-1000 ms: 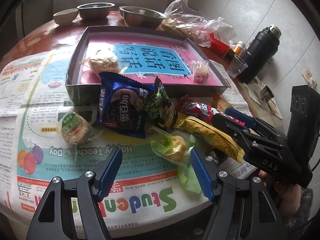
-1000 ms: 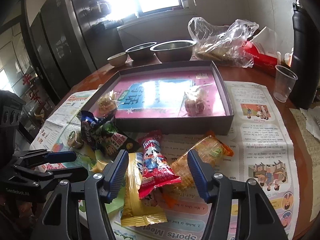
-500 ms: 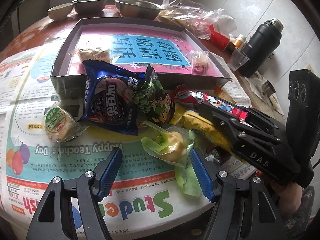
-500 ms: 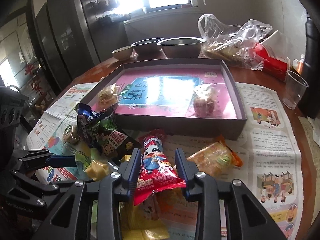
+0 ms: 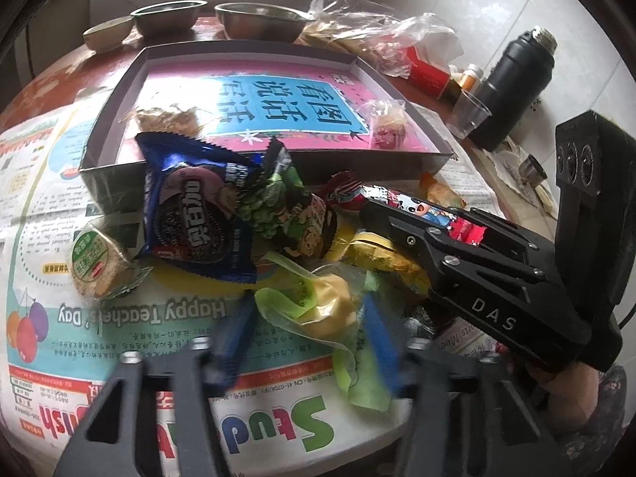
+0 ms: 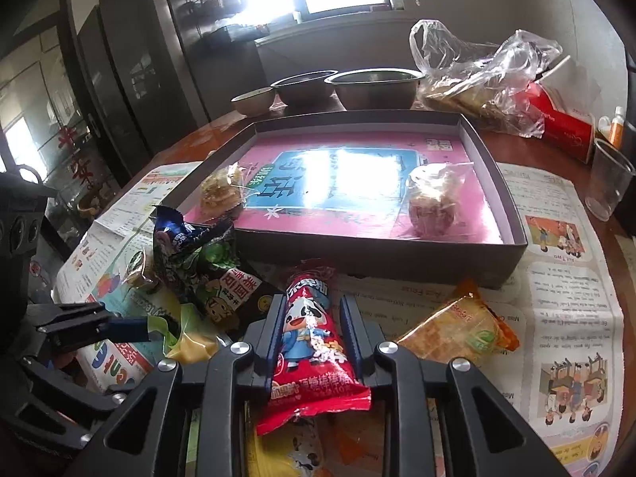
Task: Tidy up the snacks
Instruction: 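Grasp the green-and-yellow bag with the left tool while the right grasps the red bar, then lift both snacks into the grey box and open both tools to release them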
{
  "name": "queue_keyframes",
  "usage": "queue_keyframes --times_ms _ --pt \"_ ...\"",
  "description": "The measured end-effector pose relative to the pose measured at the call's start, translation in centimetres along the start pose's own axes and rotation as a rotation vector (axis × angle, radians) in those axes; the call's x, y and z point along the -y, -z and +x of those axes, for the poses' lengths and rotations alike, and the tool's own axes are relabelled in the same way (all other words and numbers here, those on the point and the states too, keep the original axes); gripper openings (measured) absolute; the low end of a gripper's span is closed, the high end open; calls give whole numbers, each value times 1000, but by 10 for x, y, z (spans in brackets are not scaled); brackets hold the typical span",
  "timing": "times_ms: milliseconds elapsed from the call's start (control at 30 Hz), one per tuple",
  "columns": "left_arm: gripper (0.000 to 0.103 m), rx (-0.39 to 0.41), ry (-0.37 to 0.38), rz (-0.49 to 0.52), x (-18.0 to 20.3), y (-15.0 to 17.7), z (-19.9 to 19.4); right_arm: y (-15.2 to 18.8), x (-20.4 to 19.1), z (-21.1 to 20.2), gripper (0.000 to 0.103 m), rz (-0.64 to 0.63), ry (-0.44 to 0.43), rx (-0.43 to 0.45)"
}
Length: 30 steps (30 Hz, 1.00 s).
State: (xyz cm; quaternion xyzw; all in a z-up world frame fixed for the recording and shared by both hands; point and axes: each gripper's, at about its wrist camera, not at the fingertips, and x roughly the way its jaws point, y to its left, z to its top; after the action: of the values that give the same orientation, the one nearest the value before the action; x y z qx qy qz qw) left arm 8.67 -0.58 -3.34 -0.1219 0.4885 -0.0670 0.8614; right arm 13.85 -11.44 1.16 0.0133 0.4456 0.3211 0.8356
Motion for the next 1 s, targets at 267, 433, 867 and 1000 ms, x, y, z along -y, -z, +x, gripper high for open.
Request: queue_keyframes --times_ms 267,433,867,1000 --pt "35 1 35 -7 -2 0 1 -1 12 -14 27 60 -17 33" --pt "34 14 41 -9 -4 1 -7 -2 15 -25 26 91 -32 61" --pt "34 89 44 -35 -17 -4 -40 -11 16 -40 25 118 -40 113" --pt "34 113 45 -39 -20 -8 -47 -18 13 -43 24 108 -39 131"
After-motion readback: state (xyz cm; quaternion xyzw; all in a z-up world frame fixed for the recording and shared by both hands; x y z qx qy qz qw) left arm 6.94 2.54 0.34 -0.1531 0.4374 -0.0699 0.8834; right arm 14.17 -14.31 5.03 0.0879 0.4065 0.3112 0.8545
